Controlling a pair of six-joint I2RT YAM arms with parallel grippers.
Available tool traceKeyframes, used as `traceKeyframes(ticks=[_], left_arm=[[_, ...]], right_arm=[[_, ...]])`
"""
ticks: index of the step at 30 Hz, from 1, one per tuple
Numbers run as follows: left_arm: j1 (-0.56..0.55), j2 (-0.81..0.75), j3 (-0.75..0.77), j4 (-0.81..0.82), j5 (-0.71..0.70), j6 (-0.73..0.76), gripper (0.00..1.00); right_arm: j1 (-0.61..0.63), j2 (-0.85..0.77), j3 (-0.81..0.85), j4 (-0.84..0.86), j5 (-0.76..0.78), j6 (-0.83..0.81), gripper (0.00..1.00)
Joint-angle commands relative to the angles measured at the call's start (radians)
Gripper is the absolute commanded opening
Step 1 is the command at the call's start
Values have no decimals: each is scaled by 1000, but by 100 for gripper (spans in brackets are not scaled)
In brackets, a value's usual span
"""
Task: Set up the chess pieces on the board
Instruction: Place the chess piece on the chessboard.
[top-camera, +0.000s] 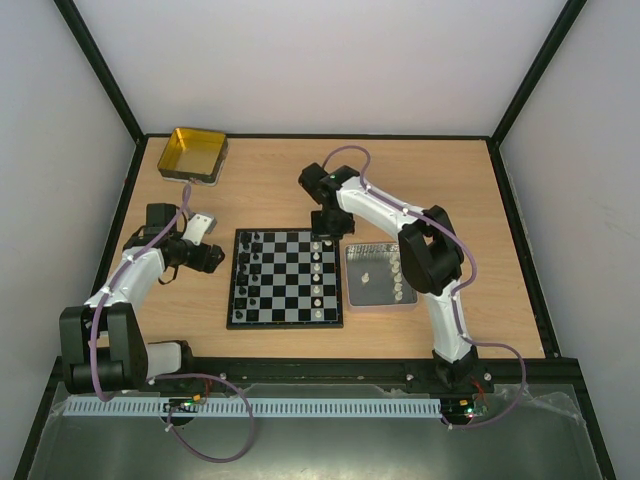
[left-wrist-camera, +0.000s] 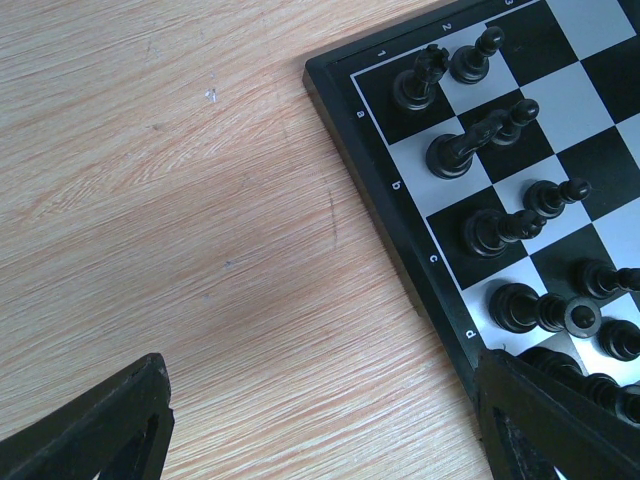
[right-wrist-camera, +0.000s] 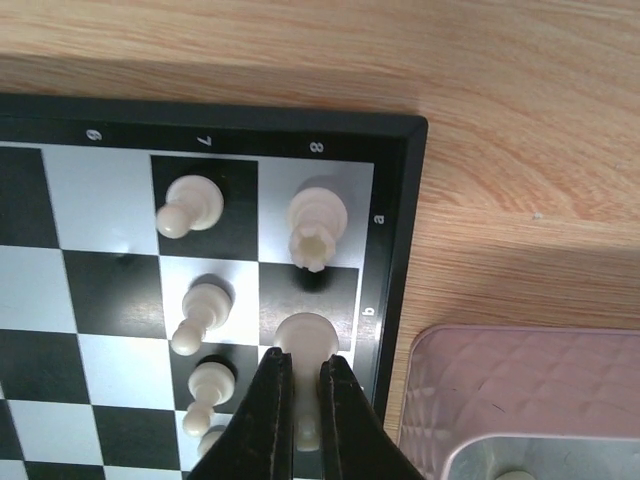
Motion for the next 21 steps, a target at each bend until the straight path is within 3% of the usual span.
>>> traceKeyframes(ticks=[1,21], left_arm=[[-4,-10,7,-7,14,0,82],[-3,-9,5,-7,12,0,82]], right_arm=[[4,27,47,-10,8,2,3],[4,71,70,-11,10,-4,7]])
